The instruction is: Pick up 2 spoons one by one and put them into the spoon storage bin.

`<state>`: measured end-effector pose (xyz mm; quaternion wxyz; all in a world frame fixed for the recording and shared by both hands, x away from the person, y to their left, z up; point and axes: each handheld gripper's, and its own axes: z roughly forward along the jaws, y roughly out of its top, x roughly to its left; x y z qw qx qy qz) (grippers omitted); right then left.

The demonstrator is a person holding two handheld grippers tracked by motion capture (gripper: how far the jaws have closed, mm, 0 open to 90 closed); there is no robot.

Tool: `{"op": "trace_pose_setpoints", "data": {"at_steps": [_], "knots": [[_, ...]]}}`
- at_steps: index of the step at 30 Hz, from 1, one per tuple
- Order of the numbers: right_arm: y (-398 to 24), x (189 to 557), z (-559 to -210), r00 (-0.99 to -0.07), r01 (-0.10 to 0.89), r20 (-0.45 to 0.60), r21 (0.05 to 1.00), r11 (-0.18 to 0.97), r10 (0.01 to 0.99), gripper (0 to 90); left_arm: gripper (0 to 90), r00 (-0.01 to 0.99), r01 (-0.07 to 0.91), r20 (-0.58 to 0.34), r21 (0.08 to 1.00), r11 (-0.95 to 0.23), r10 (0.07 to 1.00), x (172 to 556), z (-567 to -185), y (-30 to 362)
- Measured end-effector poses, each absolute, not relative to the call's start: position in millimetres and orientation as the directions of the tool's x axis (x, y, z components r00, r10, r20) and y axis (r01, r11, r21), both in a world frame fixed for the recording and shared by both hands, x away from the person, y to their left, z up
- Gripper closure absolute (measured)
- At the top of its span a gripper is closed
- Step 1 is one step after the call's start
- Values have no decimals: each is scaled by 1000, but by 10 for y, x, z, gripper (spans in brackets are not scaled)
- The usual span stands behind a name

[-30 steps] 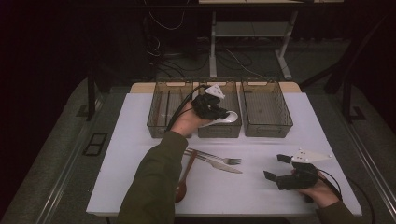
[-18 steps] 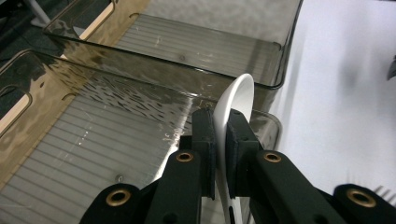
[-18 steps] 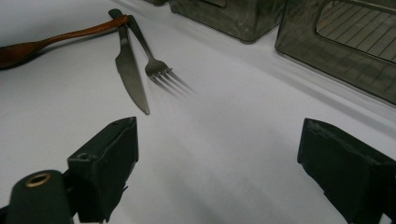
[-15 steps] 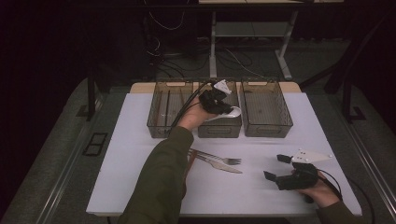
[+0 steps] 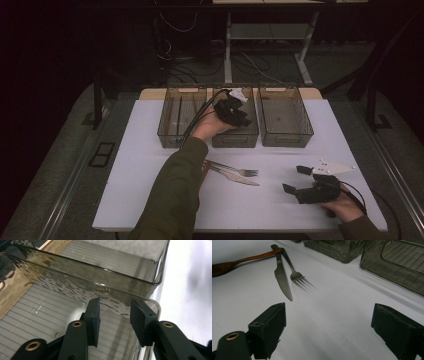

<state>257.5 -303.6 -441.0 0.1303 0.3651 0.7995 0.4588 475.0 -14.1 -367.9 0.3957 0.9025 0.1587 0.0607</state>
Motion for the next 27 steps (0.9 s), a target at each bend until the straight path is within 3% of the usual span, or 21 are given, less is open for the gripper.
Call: {"op": "trace_pose_setpoints", "data": {"at_steps": [8,16,21,27], "knots": [[-3032,2574,-4412,-700,464,125,828,316,703,123,484,918,317,-100,765,-560,384,4674,-3653,-22],[-3026,2571,-4414,-701,462,117,826,323,703,123,422,904,332,-94,769,-547,417,4490,-3591,161],[-3021,2569,-4415,-702,461,115,826,325,703,123,428,886,351,-70,748,-563,458,4252,-3609,267],[-3016,2569,-4416,-702,460,112,825,328,703,123,516,871,378,-71,730,-570,487,3995,-3717,462]]}}
